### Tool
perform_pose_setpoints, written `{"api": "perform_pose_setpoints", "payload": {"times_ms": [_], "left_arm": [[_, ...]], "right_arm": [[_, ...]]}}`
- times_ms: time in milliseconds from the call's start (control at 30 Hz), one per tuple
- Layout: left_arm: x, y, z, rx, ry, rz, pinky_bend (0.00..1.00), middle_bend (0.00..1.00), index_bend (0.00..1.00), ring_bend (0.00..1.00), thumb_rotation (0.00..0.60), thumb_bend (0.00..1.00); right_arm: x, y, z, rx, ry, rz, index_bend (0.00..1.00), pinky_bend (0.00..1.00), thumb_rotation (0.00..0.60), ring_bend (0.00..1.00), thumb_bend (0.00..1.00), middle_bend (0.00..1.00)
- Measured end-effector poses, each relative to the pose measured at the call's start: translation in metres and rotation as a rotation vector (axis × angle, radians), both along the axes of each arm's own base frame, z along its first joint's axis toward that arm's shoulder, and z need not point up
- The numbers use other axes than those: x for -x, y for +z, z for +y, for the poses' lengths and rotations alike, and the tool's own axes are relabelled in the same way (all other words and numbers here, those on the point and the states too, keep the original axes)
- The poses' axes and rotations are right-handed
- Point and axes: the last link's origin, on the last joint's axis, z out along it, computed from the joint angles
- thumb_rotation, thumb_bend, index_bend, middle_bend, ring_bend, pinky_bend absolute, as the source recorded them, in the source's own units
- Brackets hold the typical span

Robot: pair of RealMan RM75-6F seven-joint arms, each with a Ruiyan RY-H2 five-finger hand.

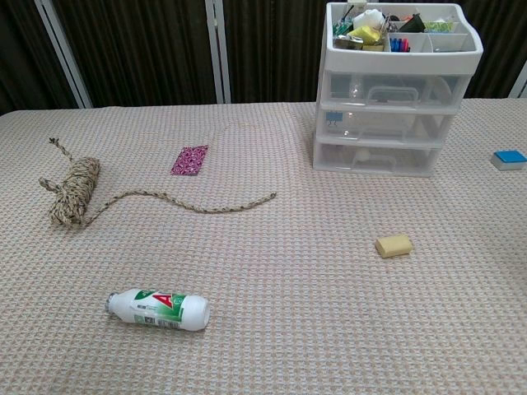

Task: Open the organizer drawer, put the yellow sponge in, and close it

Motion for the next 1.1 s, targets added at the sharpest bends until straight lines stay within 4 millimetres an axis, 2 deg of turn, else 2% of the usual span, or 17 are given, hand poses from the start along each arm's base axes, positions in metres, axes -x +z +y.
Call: {"api": "perform_pose_setpoints", "payload": {"times_ms": [967,1033,1100], "left_arm": [[-0.0002,-0.0007,0.0007,0.011,-0.008,-0.006,0.00,0.00,0.12,0.00,0.600,0.17],[-0.0013,-0.0009,0.0001,0.012,-0.014,-0.007,0.00,0.00,0.12,0.00,0.600,0.17],[-0.0017,-0.0012,-0.0003,0.014,-0.017,-0.006,0.00,0.00,0.12,0.00,0.600,0.17]], "right_arm": [[-0.0005,-0.0019,-0.0027,0.001,-0.020,-0.011,0.02,0.00,0.600,0.00,0.00,0.00],[-0.0013,-0.0004,-0.0032,0.005,-0.023,-0.025,0.04,0.00,0.600,0.01,0.00,0.04],[-0.0035,0.0027,-0.0051,0.020,-0.017,-0.046,0.07,0.08,0.600,0.09,0.00,0.14]]}}
